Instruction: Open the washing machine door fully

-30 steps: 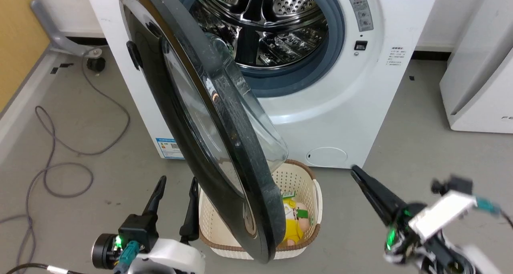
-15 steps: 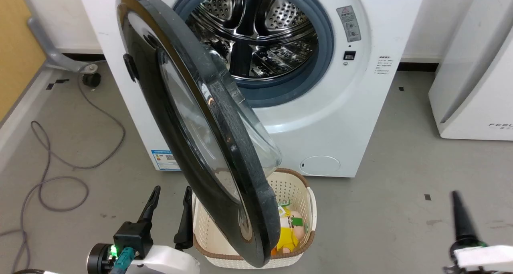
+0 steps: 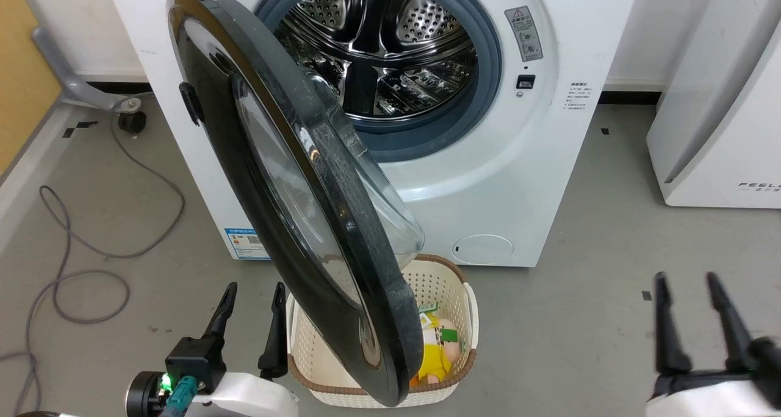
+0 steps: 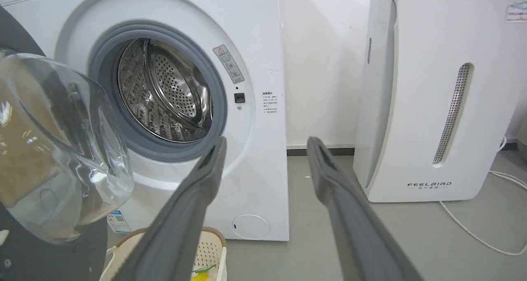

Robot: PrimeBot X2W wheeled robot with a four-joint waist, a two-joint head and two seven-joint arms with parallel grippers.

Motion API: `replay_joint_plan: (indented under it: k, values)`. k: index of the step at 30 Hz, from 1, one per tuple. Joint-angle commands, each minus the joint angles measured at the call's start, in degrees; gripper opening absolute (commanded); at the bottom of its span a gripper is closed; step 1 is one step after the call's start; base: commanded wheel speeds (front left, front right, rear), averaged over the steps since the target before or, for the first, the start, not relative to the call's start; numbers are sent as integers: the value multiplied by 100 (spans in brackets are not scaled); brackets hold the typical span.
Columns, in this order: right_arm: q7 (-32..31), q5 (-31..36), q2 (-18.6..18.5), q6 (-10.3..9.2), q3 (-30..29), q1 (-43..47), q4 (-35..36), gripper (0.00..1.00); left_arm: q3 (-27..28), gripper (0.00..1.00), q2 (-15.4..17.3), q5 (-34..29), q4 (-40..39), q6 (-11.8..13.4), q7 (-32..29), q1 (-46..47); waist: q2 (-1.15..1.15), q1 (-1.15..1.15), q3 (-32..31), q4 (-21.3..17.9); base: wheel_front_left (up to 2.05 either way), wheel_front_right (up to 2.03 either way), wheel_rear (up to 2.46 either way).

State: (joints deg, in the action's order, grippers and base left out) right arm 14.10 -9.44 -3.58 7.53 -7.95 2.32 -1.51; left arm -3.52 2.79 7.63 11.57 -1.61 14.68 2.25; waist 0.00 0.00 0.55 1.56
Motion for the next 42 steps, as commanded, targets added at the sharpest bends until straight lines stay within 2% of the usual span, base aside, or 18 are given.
replay_joint_plan:
  k: [1,5,11,12,13,21,25,33,42]
  values:
    - [-60,249,45,-4,111,179,154,100,19,100,9,-30,-2,18,32,-40,0,0,9,-9,0,0,0]
    - [-175,732,65,-4,343,456,327,100,24,100,9,-49,-2,23,32,-28,0,0,7,-24,0,0,0]
    - [-151,482,68,-4,378,631,-4,100,27,100,9,-68,39,3,32,-55,0,0,-9,-45,0,0,0]
    - [-137,451,68,-4,377,622,-56,100,20,71,9,-59,61,-2,32,-67,0,0,-14,-50,0,0,0]
    - [-121,426,68,-4,380,606,-96,100,10,0,9,-38,93,-12,32,-85,0,0,-17,-55,0,0,0]
    - [-51,391,69,-4,387,469,-258,100,1,0,9,-14,182,-44,32,-122,0,0,-22,-42,0,0,0]
    - [-31,367,69,-4,373,434,-301,100,61,0,9,59,7,53,32,-76,0,0,-30,-16,0,0,0]
    - [3,290,69,-4,359,420,-353,100,195,0,9,-37,-1066,238,32,81,0,0,-59,66,0,0,0]
    - [24,283,70,-4,370,375,-411,100,169,0,9,-215,-2827,361,32,381,0,0,-54,71,0,0,0]
